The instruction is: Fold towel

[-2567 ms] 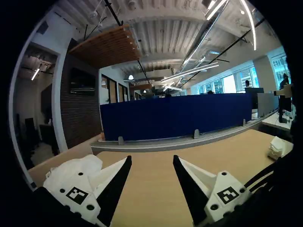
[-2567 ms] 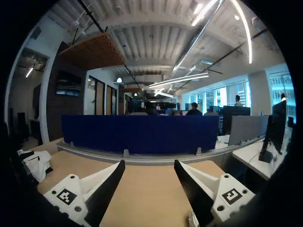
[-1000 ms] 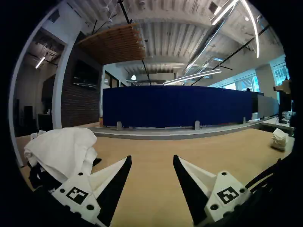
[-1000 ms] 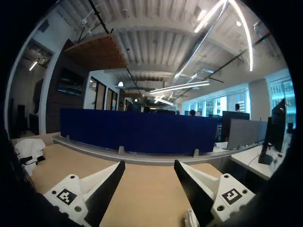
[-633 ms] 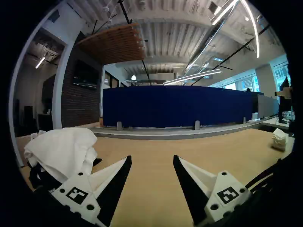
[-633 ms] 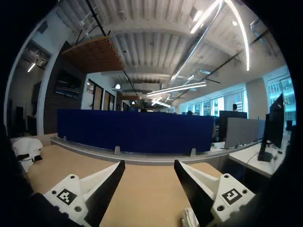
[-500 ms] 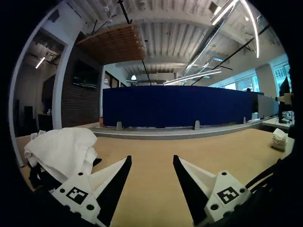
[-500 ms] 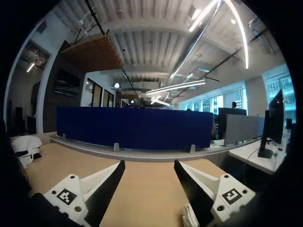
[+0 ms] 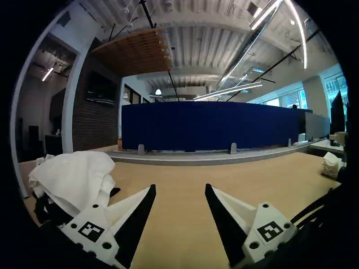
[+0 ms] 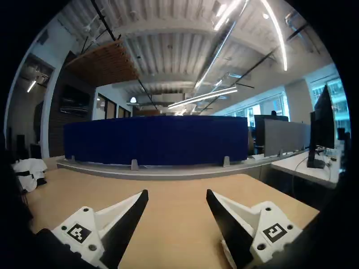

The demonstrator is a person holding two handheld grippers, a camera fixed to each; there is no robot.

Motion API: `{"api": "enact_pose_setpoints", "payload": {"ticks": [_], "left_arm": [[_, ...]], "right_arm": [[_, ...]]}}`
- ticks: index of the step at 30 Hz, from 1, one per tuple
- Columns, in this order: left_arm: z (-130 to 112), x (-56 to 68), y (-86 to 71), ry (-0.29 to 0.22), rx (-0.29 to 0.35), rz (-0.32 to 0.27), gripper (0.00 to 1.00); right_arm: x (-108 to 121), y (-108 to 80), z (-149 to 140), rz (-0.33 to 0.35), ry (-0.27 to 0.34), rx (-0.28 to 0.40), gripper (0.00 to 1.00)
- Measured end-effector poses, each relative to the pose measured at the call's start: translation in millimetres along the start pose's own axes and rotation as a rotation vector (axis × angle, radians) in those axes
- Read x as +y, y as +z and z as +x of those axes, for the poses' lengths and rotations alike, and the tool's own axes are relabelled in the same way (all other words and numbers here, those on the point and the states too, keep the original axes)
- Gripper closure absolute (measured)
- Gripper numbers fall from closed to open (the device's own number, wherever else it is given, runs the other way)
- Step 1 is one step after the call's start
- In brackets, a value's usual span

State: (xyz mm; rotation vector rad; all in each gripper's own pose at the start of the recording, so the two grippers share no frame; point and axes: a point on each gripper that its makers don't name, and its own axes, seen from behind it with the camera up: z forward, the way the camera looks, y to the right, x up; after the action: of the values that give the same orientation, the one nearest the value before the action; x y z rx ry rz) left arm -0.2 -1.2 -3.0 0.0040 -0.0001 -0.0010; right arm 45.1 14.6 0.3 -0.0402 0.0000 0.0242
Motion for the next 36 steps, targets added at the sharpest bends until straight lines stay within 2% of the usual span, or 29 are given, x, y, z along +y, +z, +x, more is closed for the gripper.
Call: {"api": "enact_pose_setpoints", "payload": {"ticks": [6, 21, 36], "left_arm": [[0.0, 0.6, 0.2, -0.001, 0.000, 0.000, 0.20], [0.5, 0.2, 0.0, 0.000, 0.000, 0.000, 0.19], [0.1, 0.5, -0.4, -0.001, 0.000, 0.000, 0.20]], "right_arm": [[-5.1, -0.4, -23.6, 0.016, 0.016, -0.016, 0.00], [-11.2, 2.8, -51.3, 0.011, -0.030, -0.028, 0.00], [-9.7, 0.1, -47.8, 0.008, -0.024, 0.000, 0.00]]}}
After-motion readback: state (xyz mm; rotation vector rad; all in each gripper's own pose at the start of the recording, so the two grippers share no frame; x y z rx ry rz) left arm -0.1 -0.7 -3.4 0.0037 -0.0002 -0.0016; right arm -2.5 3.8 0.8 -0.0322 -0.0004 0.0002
